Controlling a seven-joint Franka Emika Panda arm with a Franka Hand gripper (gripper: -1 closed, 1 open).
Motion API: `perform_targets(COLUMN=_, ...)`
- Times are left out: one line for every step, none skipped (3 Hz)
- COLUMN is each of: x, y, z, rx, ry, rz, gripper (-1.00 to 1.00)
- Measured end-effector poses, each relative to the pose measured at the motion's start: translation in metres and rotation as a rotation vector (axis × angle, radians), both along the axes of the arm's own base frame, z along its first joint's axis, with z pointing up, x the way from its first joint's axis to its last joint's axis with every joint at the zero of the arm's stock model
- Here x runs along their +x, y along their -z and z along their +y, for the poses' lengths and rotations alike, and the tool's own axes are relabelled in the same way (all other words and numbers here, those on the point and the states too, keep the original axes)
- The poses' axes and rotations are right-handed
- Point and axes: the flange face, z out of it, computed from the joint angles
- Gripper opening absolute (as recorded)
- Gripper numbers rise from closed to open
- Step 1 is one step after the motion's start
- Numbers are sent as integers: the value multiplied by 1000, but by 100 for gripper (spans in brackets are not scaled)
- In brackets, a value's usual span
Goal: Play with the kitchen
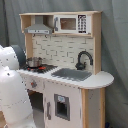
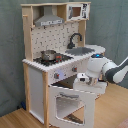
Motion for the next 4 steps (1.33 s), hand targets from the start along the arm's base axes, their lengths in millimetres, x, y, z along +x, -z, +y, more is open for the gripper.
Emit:
perform_targets(x=-16, y=-2, z=15, rx=22, ry=49, rz=-18, gripper=-100)
perform_targets(x=-9, y=-2, z=13, rx=2, ry=134, rz=-68, gripper=-100)
perform_targets(x=-1, y=-14, z=16, rx=-28, ry=170, rz=-78, gripper=-100)
perform_targets(x=0, y=-17, z=17, rx=-35, ry=178, rz=-80, gripper=100)
